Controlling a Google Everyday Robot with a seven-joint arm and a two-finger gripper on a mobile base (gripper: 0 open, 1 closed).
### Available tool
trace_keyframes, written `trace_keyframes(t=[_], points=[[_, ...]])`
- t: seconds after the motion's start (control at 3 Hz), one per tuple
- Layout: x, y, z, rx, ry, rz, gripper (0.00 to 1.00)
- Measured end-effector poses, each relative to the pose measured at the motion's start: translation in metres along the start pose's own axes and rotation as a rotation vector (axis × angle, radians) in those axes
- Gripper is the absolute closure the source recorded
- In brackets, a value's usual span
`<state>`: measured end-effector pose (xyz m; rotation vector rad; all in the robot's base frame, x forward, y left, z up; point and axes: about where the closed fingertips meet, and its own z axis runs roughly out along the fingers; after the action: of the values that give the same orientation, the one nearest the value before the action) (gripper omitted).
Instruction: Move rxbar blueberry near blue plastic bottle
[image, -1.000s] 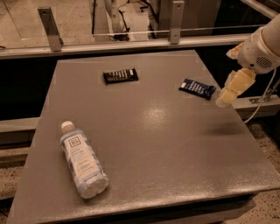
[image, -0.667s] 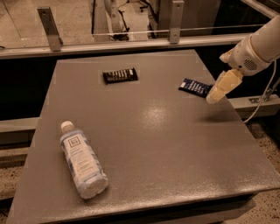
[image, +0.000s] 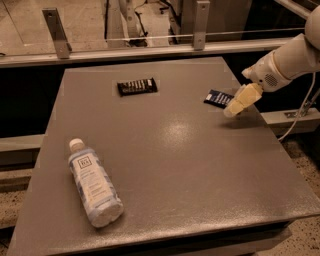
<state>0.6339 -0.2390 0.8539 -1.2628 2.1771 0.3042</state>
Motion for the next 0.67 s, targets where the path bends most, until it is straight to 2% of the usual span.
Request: trace_keyframes(t=[0.67], points=[[-0.0123, 0.0147, 0.0255, -0.063, -0.038, 0.010, 0.00]])
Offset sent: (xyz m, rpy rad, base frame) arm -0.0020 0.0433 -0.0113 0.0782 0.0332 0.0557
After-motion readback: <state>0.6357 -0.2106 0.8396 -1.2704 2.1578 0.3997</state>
